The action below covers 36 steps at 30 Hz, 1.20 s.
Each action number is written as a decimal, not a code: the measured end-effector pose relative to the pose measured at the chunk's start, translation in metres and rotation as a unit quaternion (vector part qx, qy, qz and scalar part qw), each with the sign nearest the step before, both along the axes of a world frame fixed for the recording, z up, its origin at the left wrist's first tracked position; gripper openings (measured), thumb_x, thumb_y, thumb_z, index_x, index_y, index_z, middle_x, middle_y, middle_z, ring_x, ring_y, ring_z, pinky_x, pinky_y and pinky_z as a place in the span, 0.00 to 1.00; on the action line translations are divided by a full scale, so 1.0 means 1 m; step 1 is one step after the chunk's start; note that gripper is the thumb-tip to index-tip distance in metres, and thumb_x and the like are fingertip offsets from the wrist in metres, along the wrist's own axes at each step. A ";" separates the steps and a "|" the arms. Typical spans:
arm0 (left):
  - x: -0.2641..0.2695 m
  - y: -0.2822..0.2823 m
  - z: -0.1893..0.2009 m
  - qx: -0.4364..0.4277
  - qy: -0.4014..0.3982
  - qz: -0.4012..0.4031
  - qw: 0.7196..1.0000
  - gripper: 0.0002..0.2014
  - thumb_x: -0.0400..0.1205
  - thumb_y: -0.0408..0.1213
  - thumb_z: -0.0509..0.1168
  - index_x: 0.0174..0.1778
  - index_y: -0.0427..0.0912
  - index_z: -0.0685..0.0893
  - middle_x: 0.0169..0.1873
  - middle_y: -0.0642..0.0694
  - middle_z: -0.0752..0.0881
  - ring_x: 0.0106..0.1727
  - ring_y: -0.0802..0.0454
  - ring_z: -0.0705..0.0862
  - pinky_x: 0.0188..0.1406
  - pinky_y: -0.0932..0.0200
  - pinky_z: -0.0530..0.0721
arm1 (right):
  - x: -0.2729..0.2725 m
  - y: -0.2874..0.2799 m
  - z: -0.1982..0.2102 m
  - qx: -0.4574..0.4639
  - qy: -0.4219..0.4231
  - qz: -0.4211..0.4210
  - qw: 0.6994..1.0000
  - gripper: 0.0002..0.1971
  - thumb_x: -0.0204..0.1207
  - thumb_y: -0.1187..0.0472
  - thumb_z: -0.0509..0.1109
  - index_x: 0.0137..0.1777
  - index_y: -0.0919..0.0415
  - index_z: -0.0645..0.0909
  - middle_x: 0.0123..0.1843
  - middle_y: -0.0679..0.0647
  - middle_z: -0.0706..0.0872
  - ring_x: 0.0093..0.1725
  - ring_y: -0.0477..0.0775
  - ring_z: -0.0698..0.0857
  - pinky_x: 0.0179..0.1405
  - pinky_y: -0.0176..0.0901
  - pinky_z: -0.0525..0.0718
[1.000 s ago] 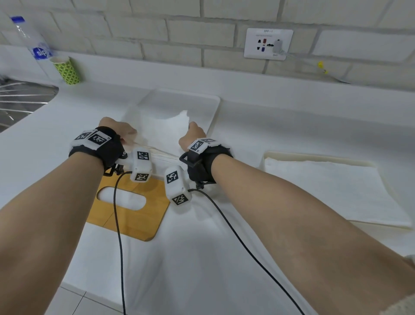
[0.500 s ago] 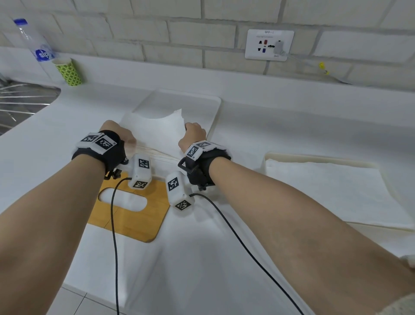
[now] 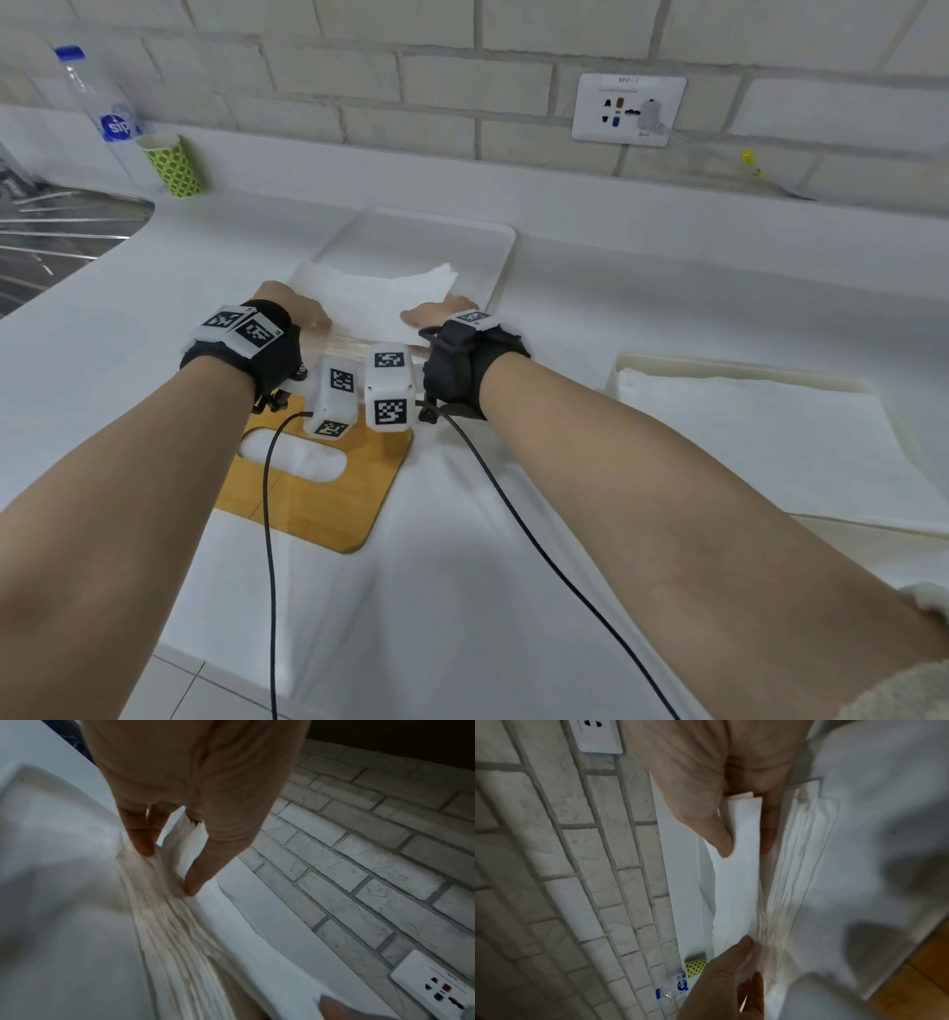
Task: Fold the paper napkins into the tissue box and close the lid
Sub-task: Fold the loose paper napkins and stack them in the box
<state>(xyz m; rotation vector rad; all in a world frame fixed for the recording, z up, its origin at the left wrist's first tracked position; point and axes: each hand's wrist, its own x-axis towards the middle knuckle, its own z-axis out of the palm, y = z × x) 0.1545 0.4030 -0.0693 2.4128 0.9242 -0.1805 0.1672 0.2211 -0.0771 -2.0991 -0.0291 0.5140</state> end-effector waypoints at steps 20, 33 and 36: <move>-0.013 0.013 0.006 -0.319 -0.192 0.144 0.917 0.17 0.81 0.43 0.68 0.59 0.36 0.79 0.55 0.41 0.77 0.49 0.44 0.83 0.21 0.61 0.85 | -0.016 0.011 0.009 0.335 0.079 -0.119 0.931 0.23 0.73 0.81 0.60 0.67 0.64 0.70 0.63 0.66 0.77 0.65 0.71 0.78 0.61 0.63 0.81; -0.037 0.000 0.030 -0.438 -0.315 0.101 0.836 0.22 0.78 0.22 0.65 0.69 0.34 0.73 0.56 0.38 0.83 0.47 0.44 0.86 0.34 0.55 0.89 | -0.035 -0.010 0.040 0.097 -0.122 -0.034 0.987 0.24 0.74 0.73 0.63 0.71 0.63 0.69 0.61 0.60 0.82 0.59 0.60 0.81 0.45 0.37 0.74; -0.045 -0.008 0.038 -0.436 -0.347 0.061 0.828 0.25 0.77 0.21 0.65 0.70 0.40 0.73 0.58 0.42 0.83 0.52 0.45 0.85 0.35 0.55 0.89 | -0.040 -0.020 0.059 0.081 -0.156 -0.008 0.984 0.26 0.72 0.72 0.66 0.71 0.62 0.67 0.53 0.56 0.78 0.49 0.56 0.79 0.41 0.39 0.76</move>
